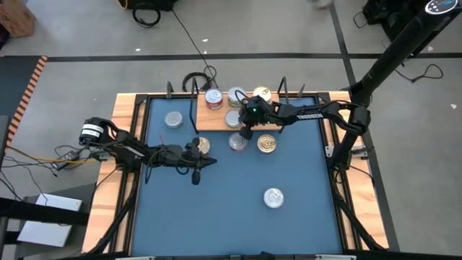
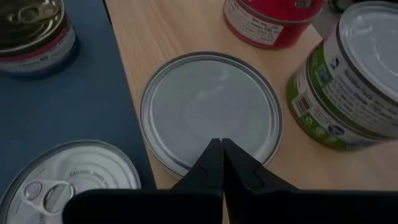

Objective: Stack canned seafood by type on shelf
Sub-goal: Put the green tuna can aligned with the stacked green tuna can on the shelf

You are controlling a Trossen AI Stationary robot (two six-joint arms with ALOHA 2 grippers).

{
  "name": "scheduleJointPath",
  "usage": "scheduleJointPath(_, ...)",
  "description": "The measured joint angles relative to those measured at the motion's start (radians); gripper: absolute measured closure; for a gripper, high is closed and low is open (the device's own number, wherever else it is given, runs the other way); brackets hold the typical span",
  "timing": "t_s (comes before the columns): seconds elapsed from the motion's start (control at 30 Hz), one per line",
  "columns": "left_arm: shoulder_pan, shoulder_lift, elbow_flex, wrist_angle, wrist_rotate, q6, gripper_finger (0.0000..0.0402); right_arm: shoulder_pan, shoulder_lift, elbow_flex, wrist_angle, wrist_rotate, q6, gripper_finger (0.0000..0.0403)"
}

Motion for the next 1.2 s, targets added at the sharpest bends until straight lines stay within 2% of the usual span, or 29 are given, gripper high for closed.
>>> scheduleJointPath(0.4, 0.0, 0.0, 0.0, 0.0, 0.003, -0.001, 0.0401, 0.01, -0.006, 0.0, -0.016, 0.043, -0.004, 0.0398)
scheduleJointPath(0.73, 0.0, 0.0, 0.0, 0.001, 0.01, -0.002, 0.0401, 0.019, -0.071, 0.0, -0.012, 0.053, -0.007, 0.0398)
scheduleJointPath(1.2, 0.0, 0.0, 0.0, 0.003, 0.009, -0.002, 0.0401, 0.017, -0.017, 0.0, 0.016, 0.05, 0.004, 0.0398)
